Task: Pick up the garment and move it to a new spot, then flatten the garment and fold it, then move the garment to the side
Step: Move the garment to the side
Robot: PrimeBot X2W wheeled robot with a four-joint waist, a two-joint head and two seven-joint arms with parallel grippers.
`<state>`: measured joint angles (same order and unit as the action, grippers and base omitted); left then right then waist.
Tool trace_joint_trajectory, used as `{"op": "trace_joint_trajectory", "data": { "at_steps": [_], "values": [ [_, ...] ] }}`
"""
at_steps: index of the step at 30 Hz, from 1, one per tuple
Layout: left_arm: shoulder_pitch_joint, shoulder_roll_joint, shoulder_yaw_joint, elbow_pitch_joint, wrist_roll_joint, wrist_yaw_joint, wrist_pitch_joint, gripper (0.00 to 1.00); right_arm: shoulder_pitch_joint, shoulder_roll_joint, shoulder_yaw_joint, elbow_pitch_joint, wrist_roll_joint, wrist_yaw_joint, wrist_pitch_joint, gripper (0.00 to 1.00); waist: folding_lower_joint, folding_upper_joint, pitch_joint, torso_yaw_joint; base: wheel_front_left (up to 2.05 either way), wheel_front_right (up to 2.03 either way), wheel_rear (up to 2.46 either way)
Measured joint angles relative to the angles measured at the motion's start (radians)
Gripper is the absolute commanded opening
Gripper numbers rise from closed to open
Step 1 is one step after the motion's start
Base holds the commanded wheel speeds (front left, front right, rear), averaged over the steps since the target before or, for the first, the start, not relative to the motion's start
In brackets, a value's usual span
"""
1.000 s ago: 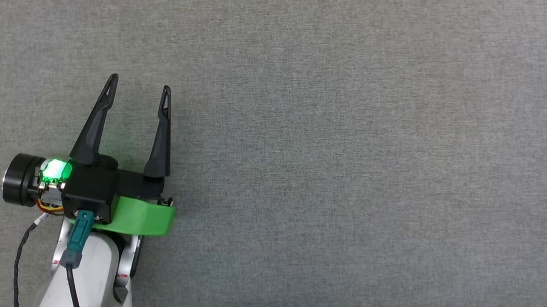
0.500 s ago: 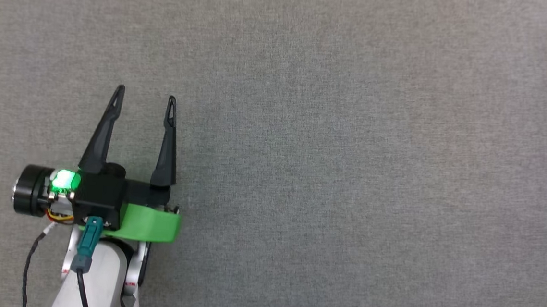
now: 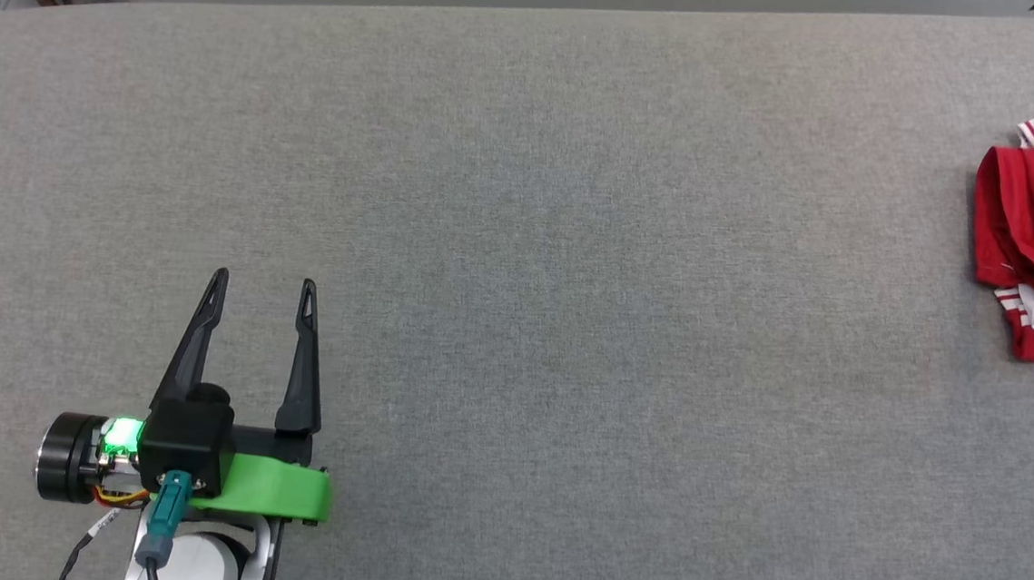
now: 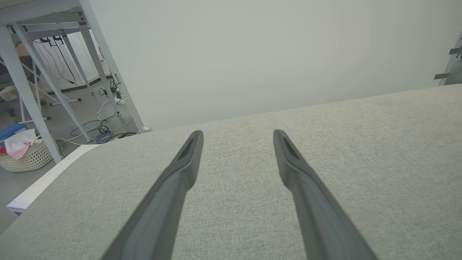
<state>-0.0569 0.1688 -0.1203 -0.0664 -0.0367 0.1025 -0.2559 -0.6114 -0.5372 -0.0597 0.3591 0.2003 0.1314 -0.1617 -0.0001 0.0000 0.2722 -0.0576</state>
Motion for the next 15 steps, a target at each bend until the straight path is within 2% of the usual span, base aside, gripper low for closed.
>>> {"op": "trace_joint_trajectory", "data": {
  "at_steps": [8, 15],
  "values": [
    [0.023, -0.012, 0.027, 0.028, -0.012, -0.010, 0.000, 1.00, 0.128, 0.155, 0.008, -0.178, -0.045, 0.000, -0.069, 1.00, 0.0000, 0.0000, -0.082, 0.037, 0.00, 0.00, 0.00],
    [0.048, -0.023, 0.036, 0.047, -0.012, -0.012, 0.000, 1.00, 0.274, 0.265, 0.065, -0.240, -0.063, 0.000, -0.083, 1.00, 0.0000, 0.0000, -0.138, 0.067, 0.00, 0.00, 0.00]
  ]
}}
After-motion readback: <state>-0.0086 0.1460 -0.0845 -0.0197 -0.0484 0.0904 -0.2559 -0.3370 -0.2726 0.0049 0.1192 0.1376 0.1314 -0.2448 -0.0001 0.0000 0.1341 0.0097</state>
